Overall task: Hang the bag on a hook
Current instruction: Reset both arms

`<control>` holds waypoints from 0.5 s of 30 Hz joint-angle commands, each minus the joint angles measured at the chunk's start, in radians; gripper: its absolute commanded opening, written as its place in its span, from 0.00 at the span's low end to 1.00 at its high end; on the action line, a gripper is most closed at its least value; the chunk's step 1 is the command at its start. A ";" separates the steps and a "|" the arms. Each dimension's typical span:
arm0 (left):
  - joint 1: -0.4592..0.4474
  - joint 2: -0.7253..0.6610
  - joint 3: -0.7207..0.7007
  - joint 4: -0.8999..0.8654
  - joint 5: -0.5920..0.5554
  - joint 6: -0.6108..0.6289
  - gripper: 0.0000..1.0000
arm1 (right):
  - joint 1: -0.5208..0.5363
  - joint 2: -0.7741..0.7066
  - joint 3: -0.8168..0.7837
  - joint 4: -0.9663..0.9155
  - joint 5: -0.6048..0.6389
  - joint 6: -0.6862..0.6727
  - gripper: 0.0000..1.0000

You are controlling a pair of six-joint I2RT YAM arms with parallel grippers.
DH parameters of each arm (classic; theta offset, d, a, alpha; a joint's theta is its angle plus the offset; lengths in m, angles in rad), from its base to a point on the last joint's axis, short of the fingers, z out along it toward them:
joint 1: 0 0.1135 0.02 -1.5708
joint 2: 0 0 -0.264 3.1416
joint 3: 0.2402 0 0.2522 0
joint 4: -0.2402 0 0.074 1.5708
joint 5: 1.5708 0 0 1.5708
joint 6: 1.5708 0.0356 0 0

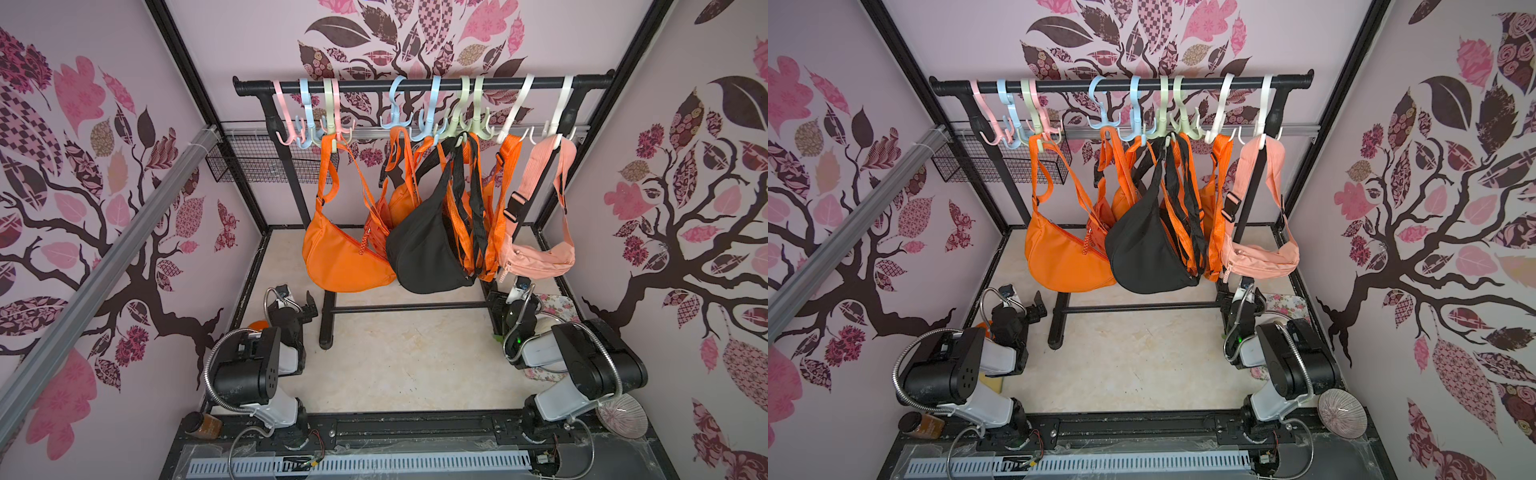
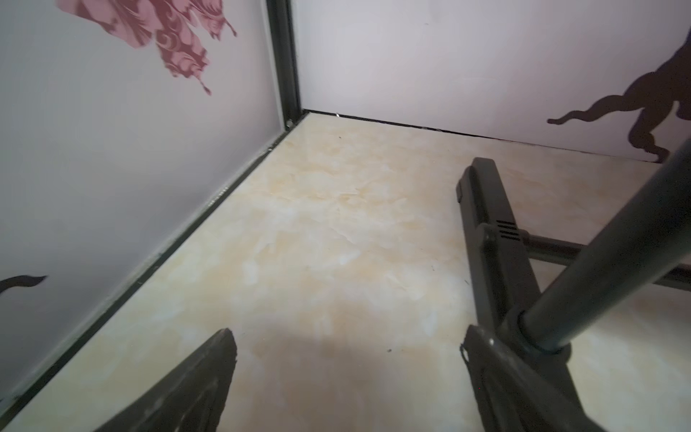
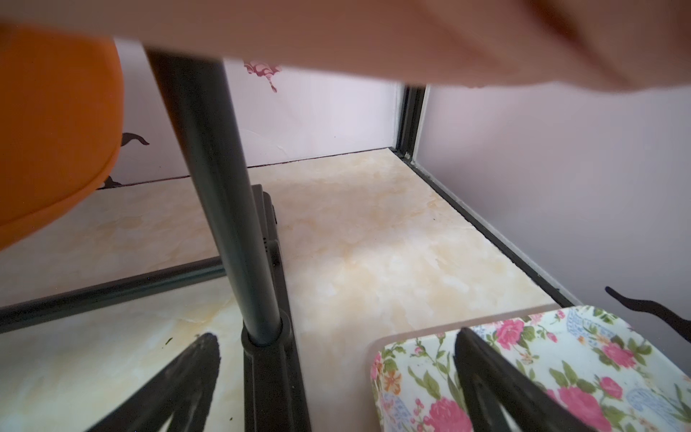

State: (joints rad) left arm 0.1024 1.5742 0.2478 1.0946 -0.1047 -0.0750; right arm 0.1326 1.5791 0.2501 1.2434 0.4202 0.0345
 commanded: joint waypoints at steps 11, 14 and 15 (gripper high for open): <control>0.006 0.009 0.068 -0.039 0.141 -0.013 0.97 | -0.016 -0.019 0.021 -0.055 -0.029 0.028 1.00; 0.002 0.011 0.070 -0.038 0.130 -0.013 0.97 | -0.017 -0.019 0.021 -0.054 -0.029 0.028 1.00; -0.002 0.013 0.073 -0.043 0.126 -0.012 0.97 | -0.016 -0.019 0.021 -0.053 -0.029 0.028 1.00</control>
State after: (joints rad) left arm 0.1043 1.5822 0.3035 1.0439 0.0181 -0.0818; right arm 0.1219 1.5791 0.2546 1.1854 0.3943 0.0532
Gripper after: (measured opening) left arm 0.975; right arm 0.995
